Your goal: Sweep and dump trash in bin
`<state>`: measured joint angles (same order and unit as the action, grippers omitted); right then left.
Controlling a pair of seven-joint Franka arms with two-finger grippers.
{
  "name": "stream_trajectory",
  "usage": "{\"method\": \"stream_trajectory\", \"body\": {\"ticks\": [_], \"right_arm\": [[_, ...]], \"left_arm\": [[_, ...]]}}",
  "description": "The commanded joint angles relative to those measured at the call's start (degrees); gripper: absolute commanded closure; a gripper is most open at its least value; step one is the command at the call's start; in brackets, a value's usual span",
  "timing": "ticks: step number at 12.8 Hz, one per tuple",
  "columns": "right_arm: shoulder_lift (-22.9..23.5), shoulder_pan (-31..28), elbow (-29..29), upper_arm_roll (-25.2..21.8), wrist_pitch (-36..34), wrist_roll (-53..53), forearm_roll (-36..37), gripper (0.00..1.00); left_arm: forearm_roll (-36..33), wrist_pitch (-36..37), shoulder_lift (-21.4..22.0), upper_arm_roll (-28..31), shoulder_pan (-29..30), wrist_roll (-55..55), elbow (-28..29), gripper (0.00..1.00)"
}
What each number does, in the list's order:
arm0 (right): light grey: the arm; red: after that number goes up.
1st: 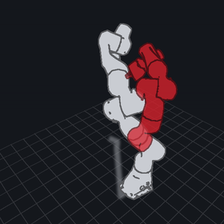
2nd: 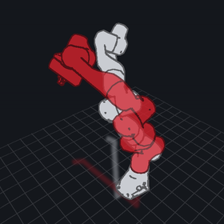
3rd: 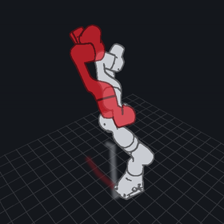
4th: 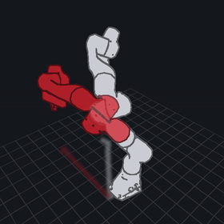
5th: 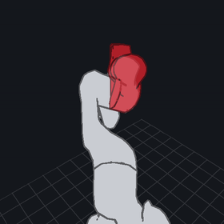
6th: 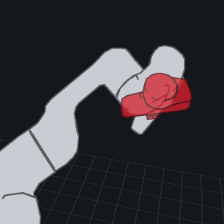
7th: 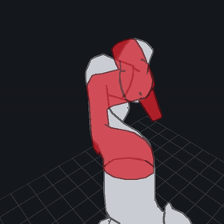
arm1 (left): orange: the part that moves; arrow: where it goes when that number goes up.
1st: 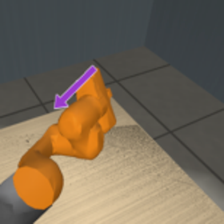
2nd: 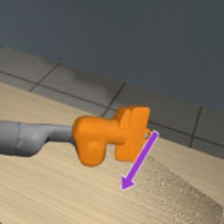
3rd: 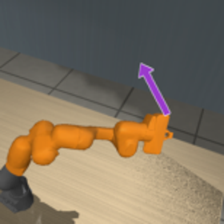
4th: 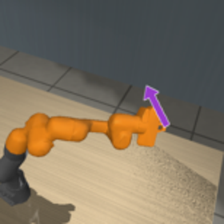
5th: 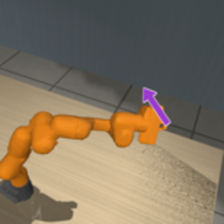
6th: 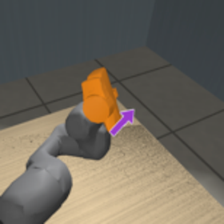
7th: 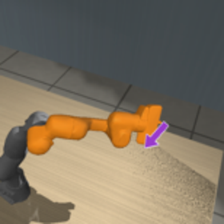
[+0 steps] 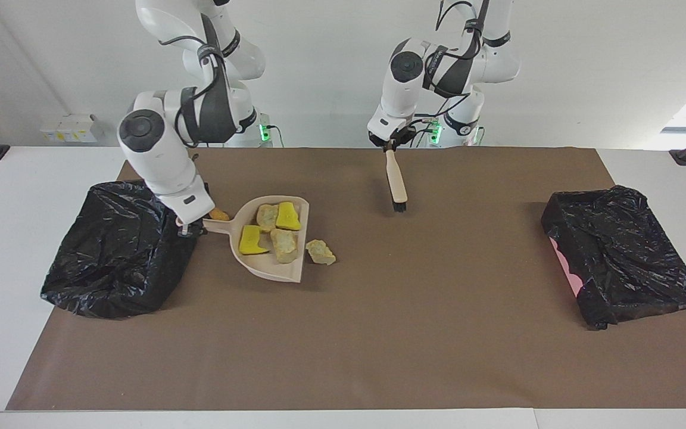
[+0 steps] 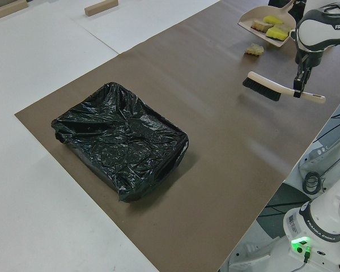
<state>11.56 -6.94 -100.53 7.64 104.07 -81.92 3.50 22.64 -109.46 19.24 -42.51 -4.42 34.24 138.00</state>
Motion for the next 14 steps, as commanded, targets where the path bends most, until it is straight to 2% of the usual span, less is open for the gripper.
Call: {"method": "stream_trajectory", "body": {"ticks": [1, 3, 5, 7, 9, 12, 14], "right_arm": [[0.92, -6.75, 2.97, 0.62, -1.24, -7.88, -1.21, 1.0], [1.36, -11.5, 4.29, 0.62, -1.16, -11.85, -0.51, 1.0], [1.36, -14.23, 7.27, 0.53, -1.15, -15.8, -0.16, 1.0], [1.19, -17.12, 9.21, 0.36, -1.07, -19.66, 1.41, 1.0], [-0.56, -19.16, 9.3, 0.36, -0.8, -21.7, 7.55, 1.0], [-1.8, -23.46, 9.13, 0.27, 0.25, -22.93, 12.83, 1.0], [-2.5, -25.04, 8.52, 0.35, 0.87, -23.29, 18.1, 1.0]], "left_arm": [[4.75, -0.83, 3.43, -2.56, -0.42, -0.05, 2.53, 1.0], [8.46, -3.29, 5.54, -6.07, -0.42, 0.74, 4.64, 1.0], [11.09, -4.09, 5.64, -7.4, -0.5, 1.97, 4.91, 1.0], [11.19, -9.95, 5.55, -12.22, -0.59, 5.83, 7.27, 1.0], [11.54, -10.24, 5.29, -12.33, -0.59, 5.76, 7.37, 1.0], [11.98, -9.54, 4.94, -12.24, -0.51, 3.39, 7.46, 1.0], [12.07, -7.18, 4.93, -12.15, 0.02, -0.91, 7.37, 0.93]]}}
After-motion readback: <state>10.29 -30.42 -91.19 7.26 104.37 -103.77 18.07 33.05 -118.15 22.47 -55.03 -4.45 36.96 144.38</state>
